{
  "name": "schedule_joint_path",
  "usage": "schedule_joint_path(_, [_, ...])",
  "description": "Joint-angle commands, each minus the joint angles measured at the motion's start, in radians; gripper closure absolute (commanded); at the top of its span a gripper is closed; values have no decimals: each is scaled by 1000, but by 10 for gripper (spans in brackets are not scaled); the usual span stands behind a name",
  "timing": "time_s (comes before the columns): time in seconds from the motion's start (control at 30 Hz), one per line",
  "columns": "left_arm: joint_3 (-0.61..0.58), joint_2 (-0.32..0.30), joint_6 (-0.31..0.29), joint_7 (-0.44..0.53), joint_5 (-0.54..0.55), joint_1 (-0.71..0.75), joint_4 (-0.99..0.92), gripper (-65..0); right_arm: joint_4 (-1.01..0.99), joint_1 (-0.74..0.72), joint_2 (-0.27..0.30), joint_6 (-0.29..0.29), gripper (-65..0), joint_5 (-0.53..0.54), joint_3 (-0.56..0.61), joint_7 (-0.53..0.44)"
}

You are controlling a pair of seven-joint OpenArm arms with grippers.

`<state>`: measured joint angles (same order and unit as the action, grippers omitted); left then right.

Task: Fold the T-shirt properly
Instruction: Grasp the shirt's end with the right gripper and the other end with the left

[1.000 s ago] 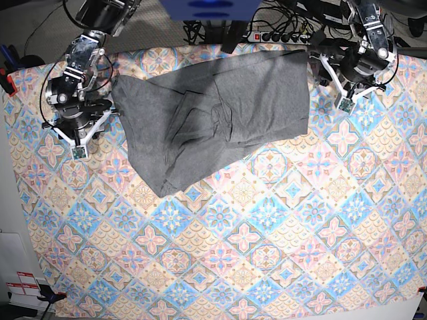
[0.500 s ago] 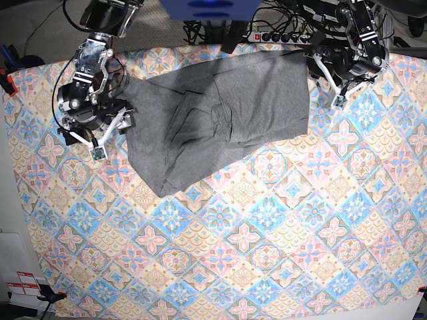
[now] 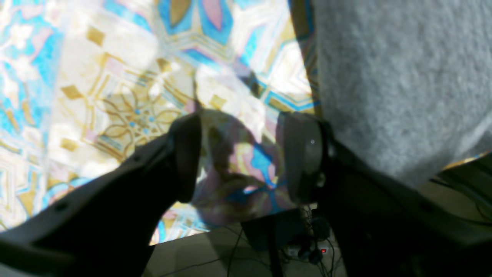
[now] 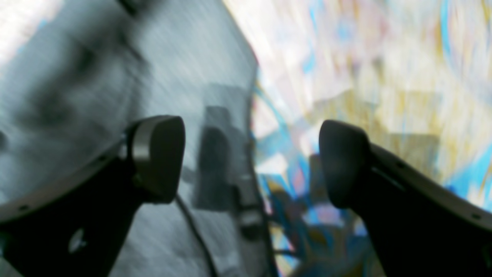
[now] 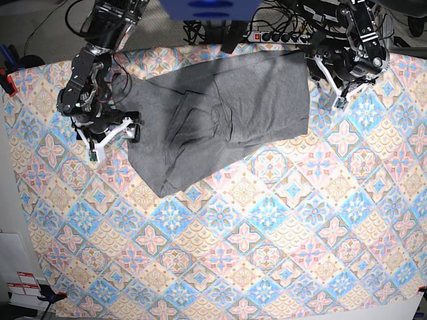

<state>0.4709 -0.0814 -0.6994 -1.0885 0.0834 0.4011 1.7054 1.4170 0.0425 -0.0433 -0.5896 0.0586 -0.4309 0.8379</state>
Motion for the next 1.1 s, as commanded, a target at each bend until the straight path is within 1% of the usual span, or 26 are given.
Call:
schedule_joint_path(0.0, [4,-8,1,8,5,0,14,-336,12,-19,12,-3,-534,24,-1,-22])
schedule_joint_path(0.2, [4,-8,1,8,5,0,14,-336,5,-10,18,-3,-534,24,-3,-22])
schedule_joint_path(0.27, [4,-8,1,8,5,0,14,-336,5,-10,30,-3,-534,28,4,-21])
schedule_joint_path(0.37, [4,-8,1,8,5,0,14,-336,5,-8,29,-3,-534,28,11,-16])
schedule_joint_path(0.5, [4,-8,1,8,5,0,14,-336,11,33,23,-3,-534,30,79,-16])
schedule_joint_path(0.57, [4,-8,1,8,5,0,14,-336,6,53,21,-3,-534,30,137,-22])
schedule_joint_path(0.63, [4,-8,1,8,5,-1,14,-336,8,61,21,-3,-534,31,171,-22])
schedule_joint_path(0.73, [4,-8,1,8,5,-3,14,-336,14,61,-4,-3,-530,30,195,-22])
schedule_joint_path(0.8, [4,-8,1,8,5,-3,14,-336,14,61,-5,-3,-506,30,203,-16])
schedule_joint_path(0.87, [4,-8,1,8,5,-11,14,-336,14,61,-5,-3,-461,30,225,-16])
schedule_joint_path(0.93, [4,-8,1,8,5,-15,14,-336,14,61,-5,-3,-389,30,254,-16])
schedule_joint_path(1.07, [4,-8,1,8,5,-15,14,-336,15,61,-5,-3,-216,28,274,-16])
